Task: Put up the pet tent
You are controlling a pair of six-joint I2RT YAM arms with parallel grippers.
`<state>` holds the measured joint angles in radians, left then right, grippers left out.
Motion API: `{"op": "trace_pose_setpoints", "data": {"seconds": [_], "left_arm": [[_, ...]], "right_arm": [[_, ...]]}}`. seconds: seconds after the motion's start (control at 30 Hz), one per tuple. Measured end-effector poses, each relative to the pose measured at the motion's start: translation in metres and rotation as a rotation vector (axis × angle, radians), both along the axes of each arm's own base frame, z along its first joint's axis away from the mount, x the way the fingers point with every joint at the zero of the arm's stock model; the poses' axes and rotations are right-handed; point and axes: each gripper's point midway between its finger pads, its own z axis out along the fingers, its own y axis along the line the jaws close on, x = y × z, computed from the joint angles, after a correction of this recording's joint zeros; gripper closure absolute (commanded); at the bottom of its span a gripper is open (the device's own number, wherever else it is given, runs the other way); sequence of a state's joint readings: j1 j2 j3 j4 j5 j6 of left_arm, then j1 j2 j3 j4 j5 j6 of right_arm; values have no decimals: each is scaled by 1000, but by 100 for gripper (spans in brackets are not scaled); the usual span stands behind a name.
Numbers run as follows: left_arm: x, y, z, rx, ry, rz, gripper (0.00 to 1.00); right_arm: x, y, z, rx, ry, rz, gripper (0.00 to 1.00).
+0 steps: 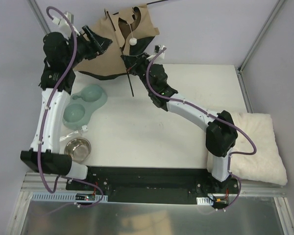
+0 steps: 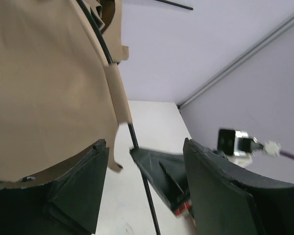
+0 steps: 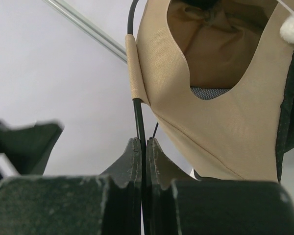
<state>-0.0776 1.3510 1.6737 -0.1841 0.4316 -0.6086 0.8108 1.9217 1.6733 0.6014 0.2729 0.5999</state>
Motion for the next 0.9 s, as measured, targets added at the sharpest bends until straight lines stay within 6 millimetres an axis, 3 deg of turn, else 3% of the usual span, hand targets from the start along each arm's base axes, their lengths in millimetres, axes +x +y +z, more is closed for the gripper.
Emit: {"op": "trace_pose_setpoints", "data": {"seconds": [0.13,0.23,0.37,0.57,0.63,0.7,0.83,0.9], "left_arm": [[53,-1,-7,18,12,14,36],[87,-3,-34,35,72,14,38],[112,-6,-68,51,151,9,45],[113,-3,-71,95,151,12,67],[111,-2,-72,114,153,11,79],[110,-1,-76,132,161,8,100],[103,-4,-87,146,211,-5,100],[100,-3,-93,165,228,-9,100]], "right_arm": [[-7,8,-3,-27,-8,14,100],[-11,12,-5,-47,-11,21,100],[-13,16,-14,-93,-6,23,100],[-18,33,-31,-162,-15,57,100],[-24,39,-29,-176,-25,74,100],[-28,43,-30,-193,-30,86,100],[-34,52,-49,-255,-9,121,100],[-36,55,-55,-287,10,139,89]]}}
